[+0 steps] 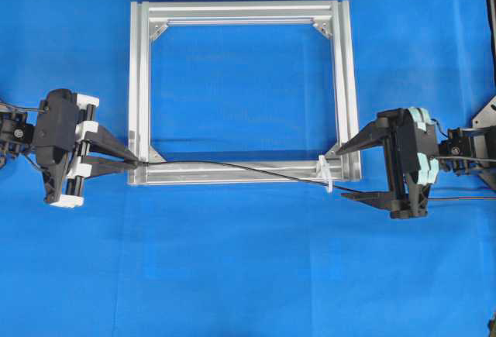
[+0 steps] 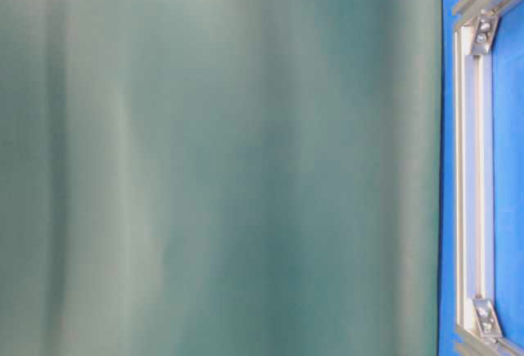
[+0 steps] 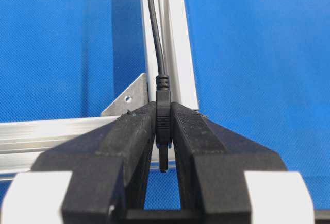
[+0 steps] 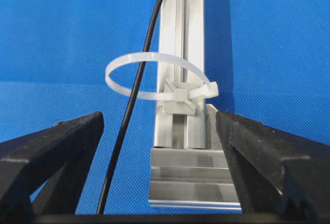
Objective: Insert the wire through the string loop located on the right side.
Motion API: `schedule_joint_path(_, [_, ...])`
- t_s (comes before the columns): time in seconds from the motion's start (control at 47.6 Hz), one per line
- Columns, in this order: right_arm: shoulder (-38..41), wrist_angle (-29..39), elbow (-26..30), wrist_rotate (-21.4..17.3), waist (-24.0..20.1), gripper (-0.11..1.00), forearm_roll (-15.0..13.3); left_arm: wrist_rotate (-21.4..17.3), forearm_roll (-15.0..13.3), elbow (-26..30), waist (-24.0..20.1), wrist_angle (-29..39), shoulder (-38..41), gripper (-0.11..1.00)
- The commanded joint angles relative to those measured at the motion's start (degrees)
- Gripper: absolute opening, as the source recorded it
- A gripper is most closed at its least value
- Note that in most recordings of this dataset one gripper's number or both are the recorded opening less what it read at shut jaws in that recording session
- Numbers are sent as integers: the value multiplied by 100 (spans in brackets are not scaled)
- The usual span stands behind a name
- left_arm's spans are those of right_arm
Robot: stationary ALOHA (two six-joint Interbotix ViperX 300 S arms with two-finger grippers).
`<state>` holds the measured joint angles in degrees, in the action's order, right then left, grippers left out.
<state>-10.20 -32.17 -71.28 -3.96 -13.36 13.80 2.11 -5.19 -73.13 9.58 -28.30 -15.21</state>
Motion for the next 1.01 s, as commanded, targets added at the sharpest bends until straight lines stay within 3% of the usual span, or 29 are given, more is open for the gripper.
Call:
schedule_joint_path(0.0, [-44,0,88,9,-9,94,-9,9,9,70,26,-26,-26,8])
schedule_joint_path(0.126, [-44,9,88,9,-9,94,-9,26,9,35,9,-26,-62,11])
schedule_joint_path(0.189, [-35,9,88,9,-9,94,-9,105,0,26,9,-18,-70,25])
schedule_joint_path(0.336, [-35,9,97,9,-9,94,-9,343,9,18,-79,255,-70,71])
schedule_joint_path(0.42, [-35,18,88,9,-9,94,-9,369,9,26,-88,475,-70,88])
schedule_joint_path(0.588, [-44,9,97,9,-9,94,-9,369,9,79,-88,536,-79,80])
schedule_joint_path(0.987, [-835,677,290,193,-9,94,-9,308,9,747,-88,765,-281,81])
